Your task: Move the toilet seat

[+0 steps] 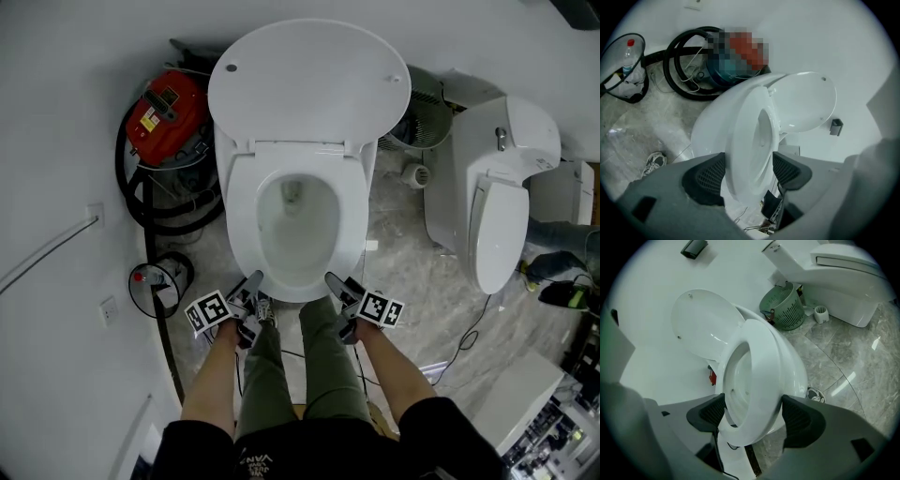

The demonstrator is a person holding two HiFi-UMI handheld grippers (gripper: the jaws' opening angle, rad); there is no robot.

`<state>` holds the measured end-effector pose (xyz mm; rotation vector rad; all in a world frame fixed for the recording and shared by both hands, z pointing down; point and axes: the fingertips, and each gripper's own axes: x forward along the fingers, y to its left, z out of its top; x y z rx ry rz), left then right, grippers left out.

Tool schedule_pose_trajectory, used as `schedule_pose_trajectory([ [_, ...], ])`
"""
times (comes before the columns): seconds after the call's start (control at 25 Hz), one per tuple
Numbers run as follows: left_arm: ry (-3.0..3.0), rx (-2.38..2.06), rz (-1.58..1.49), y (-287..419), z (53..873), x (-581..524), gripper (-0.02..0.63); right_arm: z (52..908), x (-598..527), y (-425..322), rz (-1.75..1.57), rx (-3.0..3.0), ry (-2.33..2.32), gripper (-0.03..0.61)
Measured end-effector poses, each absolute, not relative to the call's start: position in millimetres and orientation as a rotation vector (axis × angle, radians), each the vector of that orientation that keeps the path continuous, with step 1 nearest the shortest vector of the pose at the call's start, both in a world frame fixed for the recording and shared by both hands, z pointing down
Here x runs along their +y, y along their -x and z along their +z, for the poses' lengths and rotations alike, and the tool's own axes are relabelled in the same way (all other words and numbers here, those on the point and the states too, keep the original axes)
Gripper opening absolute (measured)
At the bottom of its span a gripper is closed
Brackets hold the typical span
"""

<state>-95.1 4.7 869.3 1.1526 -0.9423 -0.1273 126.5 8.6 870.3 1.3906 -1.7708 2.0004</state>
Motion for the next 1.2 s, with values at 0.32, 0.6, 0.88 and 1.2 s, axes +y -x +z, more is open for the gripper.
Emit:
schedule_pose_trajectory([
  [0.32,-1.144,-0.953,-0.179,97.4,831.9,1.5,0.321,827.0,6.0,-129.5,2.022,-1.819,-1.432,0.367],
  [0.6,-1.158,-0.967,-0.194,96.1,794.4,-7.9,0.321,786.6,-5.0,-133.1,2.079,-1.849,-1.466,0.368],
  [0.88,-1.163,-1.007,-0.216,97.0,759.5,-18.2,0.307,749.2,-16.0,-133.2,2.092,-1.910,-1.439,0.370],
  [1.2,-1.243,-1.015,-0.264,97.5,708.4,-40.3,0.308,697.8,-38.8,-134.9,2.089,-2.034,-1.448,0.368],
])
